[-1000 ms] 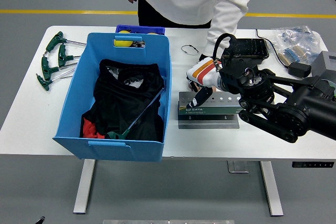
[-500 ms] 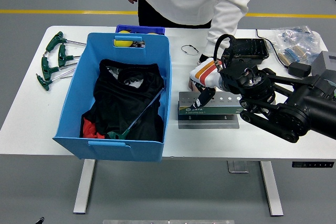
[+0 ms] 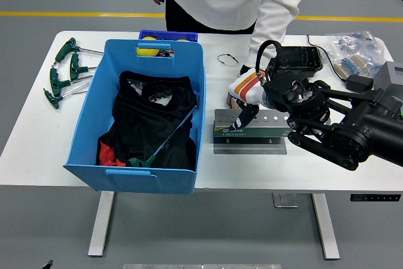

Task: Lift tool from toolbox,place it in box,lift tool from toolbox,place it in box

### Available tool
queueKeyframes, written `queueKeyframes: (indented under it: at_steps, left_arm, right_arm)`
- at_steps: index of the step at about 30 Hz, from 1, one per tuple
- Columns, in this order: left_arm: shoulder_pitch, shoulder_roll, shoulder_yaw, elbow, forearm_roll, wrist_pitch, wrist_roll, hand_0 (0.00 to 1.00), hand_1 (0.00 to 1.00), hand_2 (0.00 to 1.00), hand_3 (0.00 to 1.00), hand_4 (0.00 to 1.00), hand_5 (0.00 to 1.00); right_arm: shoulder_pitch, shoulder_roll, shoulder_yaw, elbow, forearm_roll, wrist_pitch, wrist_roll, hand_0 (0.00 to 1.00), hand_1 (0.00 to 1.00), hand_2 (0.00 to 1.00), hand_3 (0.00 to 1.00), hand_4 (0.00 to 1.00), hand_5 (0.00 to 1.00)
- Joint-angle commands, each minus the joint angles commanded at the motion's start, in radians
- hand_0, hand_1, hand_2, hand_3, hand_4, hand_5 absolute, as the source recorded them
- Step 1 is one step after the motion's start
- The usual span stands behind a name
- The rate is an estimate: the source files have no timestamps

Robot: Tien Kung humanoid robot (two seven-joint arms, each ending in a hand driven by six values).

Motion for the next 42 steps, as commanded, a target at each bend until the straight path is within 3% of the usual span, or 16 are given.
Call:
queueKeyframes:
  at_steps: [1,2,6,7,13,14,19,20,25,26,36,42]
  left_arm:
    - [0.000,0.000,0.000,0.000,0.000,0.000,0.000,0.827,0.854,0.870,0.766,0.745,0.602]
    - [0.001,0.000,0.000,0.000,0.000,0.000,0.000,0.828,0.853,0.869,0.766,0.746,0.599]
    - [0.002,0.000,-0.001,0.000,0.001,0.001,0.001,0.828,0.853,0.869,0.766,0.746,0.599]
    - [0.002,0.000,-0.001,0.000,0.001,0.001,0.001,0.828,0.853,0.869,0.767,0.746,0.599]
    - [0.004,0.001,-0.005,0.000,0.006,0.001,0.001,0.828,0.853,0.869,0.767,0.746,0.599]
    - [0.004,0.001,-0.007,0.000,0.007,0.001,0.001,0.828,0.854,0.868,0.768,0.747,0.600]
    - [0.006,0.002,-0.013,0.000,0.009,0.004,-0.001,0.828,0.854,0.868,0.768,0.747,0.600]
    - [0.006,0.003,-0.011,0.000,0.008,0.004,-0.001,0.828,0.853,0.869,0.768,0.747,0.600]
    - [0.008,0.005,-0.017,0.000,0.014,0.005,-0.001,0.828,0.853,0.869,0.768,0.747,0.600]
    - [0.008,0.005,-0.019,0.000,0.016,0.005,-0.001,0.828,0.853,0.868,0.769,0.748,0.601]
    - [0.012,0.006,-0.033,0.000,0.034,0.005,0.003,0.828,0.854,0.867,0.768,0.748,0.602]
    - [0.011,0.006,-0.033,0.000,0.033,0.005,0.003,0.829,0.855,0.867,0.767,0.746,0.600]
  right_arm:
    - [0.000,0.000,0.000,0.000,-0.001,0.001,0.000,0.620,0.298,0.281,0.221,0.964,0.669]
    - [0.000,0.001,-0.001,-0.001,-0.001,0.001,0.000,0.563,0.264,0.256,0.160,0.958,0.670]
    - [0.001,0.000,-0.001,-0.003,-0.012,-0.004,0.002,0.563,0.264,0.256,0.160,0.958,0.670]
    - [0.001,0.000,-0.001,-0.004,-0.013,-0.008,0.004,0.449,0.195,0.187,0.134,0.932,0.669]
    - [0.007,-0.004,0.002,-0.008,0.004,-0.052,0.045,0.449,0.195,0.187,0.134,0.932,0.669]
    - [0.009,-0.004,0.001,-0.013,0.015,-0.069,0.067,0.243,0.094,0.113,0.084,0.814,0.598]
    - [0.022,-0.004,0.006,-0.028,0.043,-0.178,0.181,0.243,0.094,0.113,0.084,0.814,0.598]
    - [0.025,-0.005,0.009,-0.031,0.044,-0.191,0.194,0.112,0.008,0.056,0.050,0.728,0.533]
    - [0.033,-0.016,0.023,-0.036,0.036,-0.231,0.232,0.112,0.008,0.056,0.050,0.728,0.533]
    - [0.034,-0.017,0.025,-0.036,0.035,-0.235,0.235,0.024,0.002,0.016,0.029,0.784,0.582]
    - [0.046,-0.038,0.057,-0.013,0.022,-0.262,0.244,0.002,0.002,0.002,0.018,0.828,0.633]
    - [0.059,-0.052,0.139,0.050,-0.005,-0.349,0.262,0.002,0.002,0.002,0.006,0.813,0.624]
